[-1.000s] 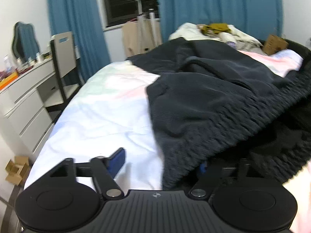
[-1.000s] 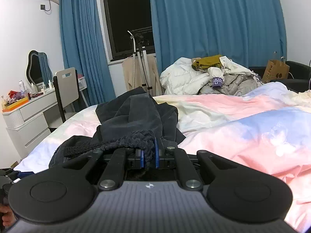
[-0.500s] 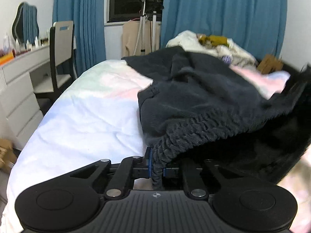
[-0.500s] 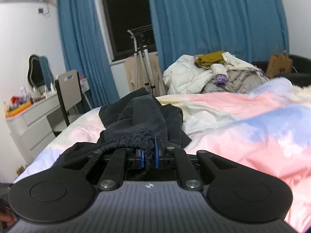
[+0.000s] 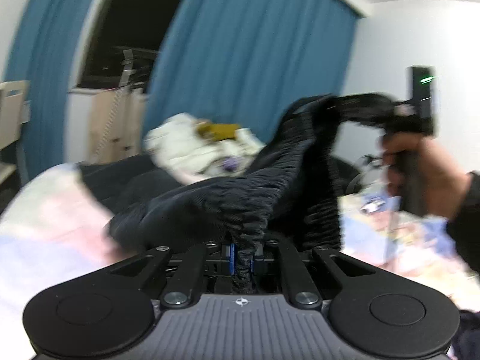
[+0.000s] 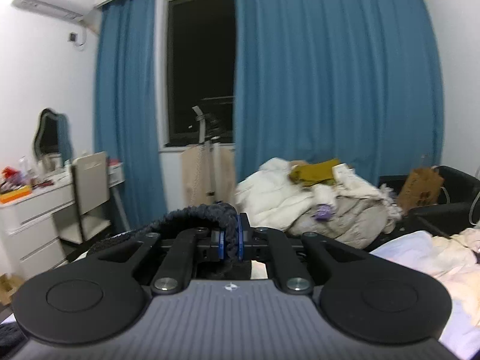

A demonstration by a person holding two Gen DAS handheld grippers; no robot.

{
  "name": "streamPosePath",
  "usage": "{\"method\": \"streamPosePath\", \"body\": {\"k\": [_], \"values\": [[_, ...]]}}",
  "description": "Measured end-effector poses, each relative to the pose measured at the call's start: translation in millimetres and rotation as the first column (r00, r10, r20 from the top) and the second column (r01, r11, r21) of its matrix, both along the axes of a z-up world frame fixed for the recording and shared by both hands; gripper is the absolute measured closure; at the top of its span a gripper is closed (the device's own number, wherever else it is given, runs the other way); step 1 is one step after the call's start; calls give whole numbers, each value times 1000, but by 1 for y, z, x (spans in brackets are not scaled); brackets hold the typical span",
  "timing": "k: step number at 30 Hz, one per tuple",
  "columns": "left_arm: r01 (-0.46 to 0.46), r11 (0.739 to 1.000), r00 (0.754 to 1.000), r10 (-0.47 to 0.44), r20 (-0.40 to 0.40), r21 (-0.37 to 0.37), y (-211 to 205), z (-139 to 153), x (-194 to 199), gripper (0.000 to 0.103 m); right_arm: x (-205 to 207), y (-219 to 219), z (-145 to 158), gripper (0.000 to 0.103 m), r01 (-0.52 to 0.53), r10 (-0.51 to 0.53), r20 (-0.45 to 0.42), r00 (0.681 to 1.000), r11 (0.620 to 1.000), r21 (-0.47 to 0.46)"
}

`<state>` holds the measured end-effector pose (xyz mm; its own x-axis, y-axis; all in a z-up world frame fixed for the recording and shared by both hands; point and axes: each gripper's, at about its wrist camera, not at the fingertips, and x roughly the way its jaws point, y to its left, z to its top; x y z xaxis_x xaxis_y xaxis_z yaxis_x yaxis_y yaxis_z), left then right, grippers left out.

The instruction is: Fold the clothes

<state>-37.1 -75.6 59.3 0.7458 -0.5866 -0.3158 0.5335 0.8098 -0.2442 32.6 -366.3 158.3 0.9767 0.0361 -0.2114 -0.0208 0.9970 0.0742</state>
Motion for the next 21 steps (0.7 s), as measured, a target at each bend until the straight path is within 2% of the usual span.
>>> {"method": "streamPosePath", "body": {"k": [4,8,12,15,21], "values": [[133,991,991,-133,25,-2,-80,9,17,94,18,-74,-15,95,84,-84,-3,996,996,38],[252,968,967,-253,34,18,-166,-9,34,94,35,-149,-30,95,167,-167,-10,986,983,75],[327,944,945,-326,-20,38,-252,-57,57,94,54,-222,-68,95,225,-222,-63,973,973,59],[355,933,933,-350,-82,61,-302,-101,70,94,66,-260,-115,94,229,-225,-100,969,973,29],[398,908,913,-380,-147,130,-351,-172,86,92,77,-296,-212,91,302,-285,-175,943,950,83]]}}
